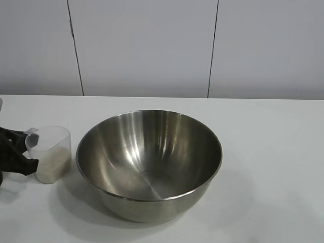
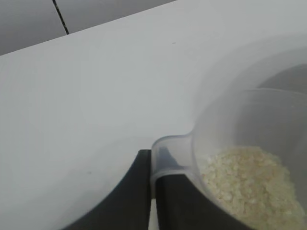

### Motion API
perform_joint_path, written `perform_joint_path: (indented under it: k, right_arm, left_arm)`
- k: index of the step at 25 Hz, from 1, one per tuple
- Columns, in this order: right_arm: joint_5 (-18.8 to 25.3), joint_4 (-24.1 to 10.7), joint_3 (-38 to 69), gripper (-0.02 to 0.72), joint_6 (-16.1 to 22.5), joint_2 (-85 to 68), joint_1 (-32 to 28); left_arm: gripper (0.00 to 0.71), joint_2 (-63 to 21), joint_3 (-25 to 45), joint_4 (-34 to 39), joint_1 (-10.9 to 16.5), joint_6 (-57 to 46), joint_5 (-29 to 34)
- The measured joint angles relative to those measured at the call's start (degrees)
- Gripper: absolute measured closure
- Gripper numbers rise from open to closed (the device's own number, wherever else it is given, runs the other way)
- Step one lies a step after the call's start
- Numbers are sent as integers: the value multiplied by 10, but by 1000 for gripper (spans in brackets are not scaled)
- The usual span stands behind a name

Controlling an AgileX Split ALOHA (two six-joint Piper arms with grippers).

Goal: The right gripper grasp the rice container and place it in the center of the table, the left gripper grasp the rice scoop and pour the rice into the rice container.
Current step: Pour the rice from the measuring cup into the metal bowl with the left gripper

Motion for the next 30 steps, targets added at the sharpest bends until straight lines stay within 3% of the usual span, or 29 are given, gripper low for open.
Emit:
perform_joint_path:
  k: [12,16,19,26,30]
  right_arm:
    - [0,1,0,147,0,0,0]
    - [0,1,0,147,0,0,0]
    - [0,1,0,147,0,0,0]
    - [1,1,0,147,0,0,0]
    - [1,1,0,147,0,0,0]
  left_arm:
    - [700,-138,-6,10,0,-30,10]
    - [700,-212,-45,35,-13,-30,86]
    - [701,-255,-85,59,-45,-17,190]
    - [701,-294,-196,67,-172,100,408]
    - [701,-294,-239,67,-240,178,489]
